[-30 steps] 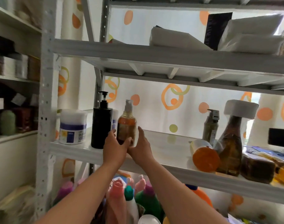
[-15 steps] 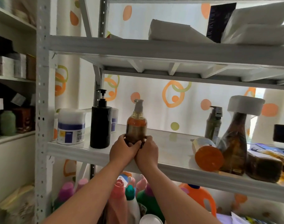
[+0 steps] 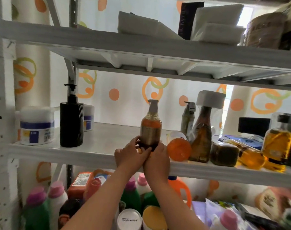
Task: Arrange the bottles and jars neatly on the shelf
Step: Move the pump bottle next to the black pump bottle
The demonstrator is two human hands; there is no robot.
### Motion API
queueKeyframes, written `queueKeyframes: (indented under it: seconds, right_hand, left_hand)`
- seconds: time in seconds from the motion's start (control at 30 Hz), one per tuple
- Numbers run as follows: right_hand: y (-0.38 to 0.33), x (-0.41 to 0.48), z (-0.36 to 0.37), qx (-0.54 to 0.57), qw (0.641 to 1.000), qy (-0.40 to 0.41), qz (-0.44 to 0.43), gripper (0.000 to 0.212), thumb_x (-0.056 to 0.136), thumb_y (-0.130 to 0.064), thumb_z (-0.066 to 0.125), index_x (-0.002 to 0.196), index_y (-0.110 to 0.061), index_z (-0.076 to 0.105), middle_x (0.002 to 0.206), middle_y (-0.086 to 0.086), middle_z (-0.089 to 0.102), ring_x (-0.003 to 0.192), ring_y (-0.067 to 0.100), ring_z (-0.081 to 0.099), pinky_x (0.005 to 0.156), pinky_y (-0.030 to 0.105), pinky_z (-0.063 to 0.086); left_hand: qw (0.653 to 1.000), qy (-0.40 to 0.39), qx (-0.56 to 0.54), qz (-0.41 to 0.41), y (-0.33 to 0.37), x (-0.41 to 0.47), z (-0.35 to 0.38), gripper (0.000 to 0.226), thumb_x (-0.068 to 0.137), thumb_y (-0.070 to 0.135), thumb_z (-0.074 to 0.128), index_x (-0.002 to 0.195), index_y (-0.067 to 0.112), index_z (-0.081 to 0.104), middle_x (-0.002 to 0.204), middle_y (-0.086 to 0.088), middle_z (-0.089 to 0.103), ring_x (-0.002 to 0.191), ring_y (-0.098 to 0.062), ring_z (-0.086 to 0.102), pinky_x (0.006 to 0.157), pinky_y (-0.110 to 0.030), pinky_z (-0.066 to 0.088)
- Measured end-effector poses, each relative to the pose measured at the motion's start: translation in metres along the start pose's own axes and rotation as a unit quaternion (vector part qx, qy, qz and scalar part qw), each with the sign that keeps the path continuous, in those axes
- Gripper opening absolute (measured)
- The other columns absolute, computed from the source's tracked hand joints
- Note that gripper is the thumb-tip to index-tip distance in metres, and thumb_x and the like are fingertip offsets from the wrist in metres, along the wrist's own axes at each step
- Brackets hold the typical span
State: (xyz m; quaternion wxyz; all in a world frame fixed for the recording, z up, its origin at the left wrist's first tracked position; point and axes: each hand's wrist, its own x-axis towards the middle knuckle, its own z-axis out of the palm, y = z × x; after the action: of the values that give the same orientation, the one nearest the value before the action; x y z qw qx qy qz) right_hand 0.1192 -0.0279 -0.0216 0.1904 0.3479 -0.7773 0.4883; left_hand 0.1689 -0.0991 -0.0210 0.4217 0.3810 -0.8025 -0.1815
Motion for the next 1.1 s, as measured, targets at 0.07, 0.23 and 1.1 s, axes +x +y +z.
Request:
queueKeyframes:
  seconds: [0.07,0.23,1.1]
  right_hand:
    - [0.004,-0.003,0.002,-0.017,1.0,0.002,-0.006,0.04,0.092,-0.032,0.053,0.127,-0.017,0.043,0.117,0.001,0.058,0.097,0.013,0.06,0.087,0.026,0.051]
    - [0.006,-0.005,0.006,-0.052,0.999,0.001,-0.012,0.053,0.092,-0.031,0.053,0.138,-0.013,0.033,0.127,0.002,0.052,0.108,0.014,0.056,0.092,0.025,0.047]
    - [0.018,-0.038,-0.026,0.005,0.993,-0.068,-0.101,0.049,0.098,-0.032,0.038,0.145,-0.021,0.027,0.15,-0.005,0.032,0.136,0.007,0.033,0.109,0.017,0.025]
  left_hand:
    - [1.0,0.01,0.011,0.007,0.0,-0.001,0.007,0.062,0.076,0.071,0.045,0.131,0.041,0.04,0.121,0.017,0.064,0.111,-0.014,0.06,0.095,-0.038,0.034]
    - [1.0,0.008,0.009,0.007,-0.004,0.002,0.009,0.059,0.079,0.067,0.045,0.132,0.042,0.038,0.122,0.017,0.063,0.111,-0.013,0.06,0.095,-0.038,0.033]
    - [0.995,-0.073,-0.072,-0.02,0.014,-0.009,0.001,0.06,0.081,0.059,0.055,0.135,0.04,0.037,0.133,0.01,0.058,0.12,-0.016,0.056,0.105,-0.045,0.031]
